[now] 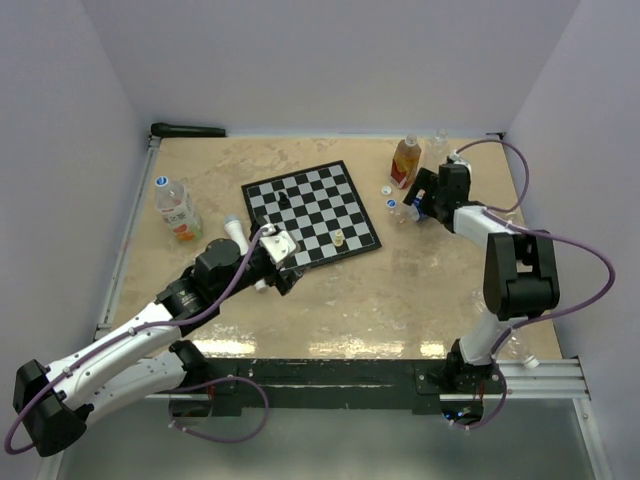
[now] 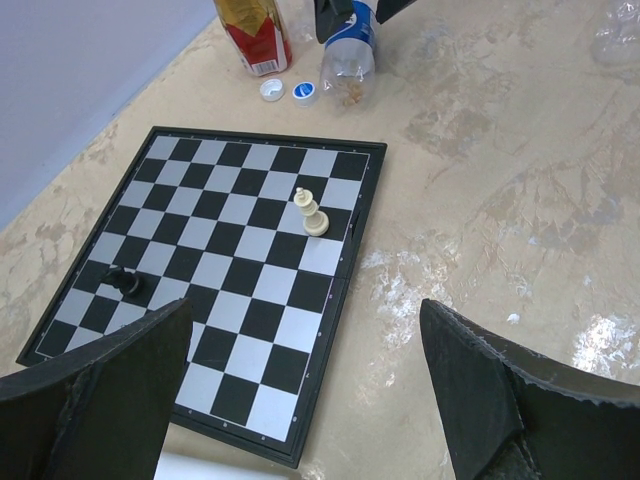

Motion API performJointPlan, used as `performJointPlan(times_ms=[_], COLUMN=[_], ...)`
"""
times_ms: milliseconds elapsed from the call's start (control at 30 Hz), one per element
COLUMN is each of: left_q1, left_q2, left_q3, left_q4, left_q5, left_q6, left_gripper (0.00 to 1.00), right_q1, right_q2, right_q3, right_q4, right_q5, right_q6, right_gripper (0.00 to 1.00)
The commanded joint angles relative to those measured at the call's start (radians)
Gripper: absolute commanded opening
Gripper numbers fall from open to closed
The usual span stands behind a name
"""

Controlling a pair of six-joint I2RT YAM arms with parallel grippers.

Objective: Unscrew the bottle caps
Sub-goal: Pick up the plastic bottle at the center of the board.

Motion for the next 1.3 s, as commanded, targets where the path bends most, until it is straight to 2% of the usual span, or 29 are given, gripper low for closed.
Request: performJointPlan(times_ms=[0,400,733,1267], left_q1=[0.006,0.007,0.007,0.006], left_q2=[-0.001,0.002,-0.001,0.0], left_q3=[0.02,0.02,0.021,0.02], left_q4=[0.028,0.027,0.027,0.027], left_q5=[-0.007,-0.002,0.003,0.009], left_q6=[0.015,0.015,0.014,0.014], left_gripper=[1.0,1.0,1.0,1.0], right_q1=[0.012,0.011,0.011,0.011], right_q2=[0.029,0.05,-0.046,-0.147], right_q3=[0.059,0.045,0.012,-0.079], right_q4=[-0.027,-0.081,-0.181,-0.287], right_q5=[0.077,0.097,0.062,-0.032], right_q6=[0.032,0.012,-0.063,-0.175], right_gripper=[0.98,0.92,0.87,0.86])
